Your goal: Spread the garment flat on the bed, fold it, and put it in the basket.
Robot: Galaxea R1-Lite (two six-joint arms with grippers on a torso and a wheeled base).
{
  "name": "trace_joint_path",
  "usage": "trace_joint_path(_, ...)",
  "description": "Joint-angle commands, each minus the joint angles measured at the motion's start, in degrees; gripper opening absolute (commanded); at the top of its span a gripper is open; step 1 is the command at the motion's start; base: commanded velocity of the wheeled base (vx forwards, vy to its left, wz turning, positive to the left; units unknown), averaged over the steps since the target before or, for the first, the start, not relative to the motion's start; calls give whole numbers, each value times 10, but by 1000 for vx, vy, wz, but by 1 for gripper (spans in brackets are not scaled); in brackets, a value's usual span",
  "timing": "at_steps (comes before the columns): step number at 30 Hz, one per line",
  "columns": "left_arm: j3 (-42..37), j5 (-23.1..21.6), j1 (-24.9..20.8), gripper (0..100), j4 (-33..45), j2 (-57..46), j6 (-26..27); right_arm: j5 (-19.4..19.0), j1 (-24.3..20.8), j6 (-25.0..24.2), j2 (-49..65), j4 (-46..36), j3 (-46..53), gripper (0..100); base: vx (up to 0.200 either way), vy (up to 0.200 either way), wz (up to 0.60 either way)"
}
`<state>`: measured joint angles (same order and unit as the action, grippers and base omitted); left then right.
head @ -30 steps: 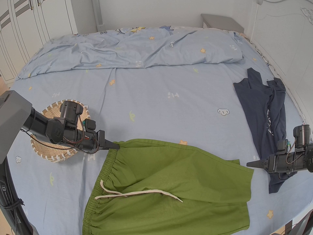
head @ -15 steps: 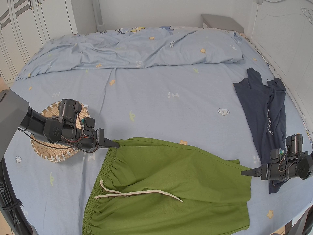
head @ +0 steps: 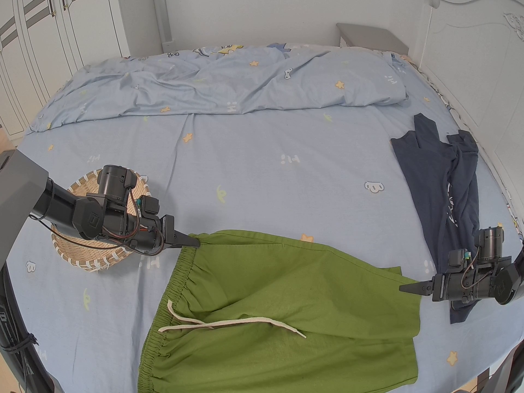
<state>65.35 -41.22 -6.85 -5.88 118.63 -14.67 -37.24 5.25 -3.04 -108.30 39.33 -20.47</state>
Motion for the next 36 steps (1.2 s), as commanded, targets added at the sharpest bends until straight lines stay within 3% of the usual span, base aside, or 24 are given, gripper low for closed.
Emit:
trace_joint_path(1, -1, 0, 0, 0, 0, -2, 0, 0, -4, -2, -18, 16, 9, 0, 0, 0, 0)
trace_joint_path(16, -4, 0, 3, 0, 1, -19, 0, 2, 2, -4, 2, 18, 4, 0, 0, 0, 0)
trace_joint_path(21, -15, 2, 7, 0, 1, -64, 0, 53, -10, -6, 89, 12, -8, 0, 0, 0, 0)
trace_joint_path(25, -26, 2, 7, 0, 0, -92, 0, 60, -31, -20, 150, -10, -12, 0, 0, 0, 0)
trace_joint_path(35, -36, 2, 0, 0, 0, -106, 0, 67, -99, -36, 310, -163, -38, 0, 0, 0, 0)
trace_joint_path(36, -36, 1, 0, 0, 0, -106, 0, 73, -122, -43, 353, -232, -63, 0, 0, 0, 0)
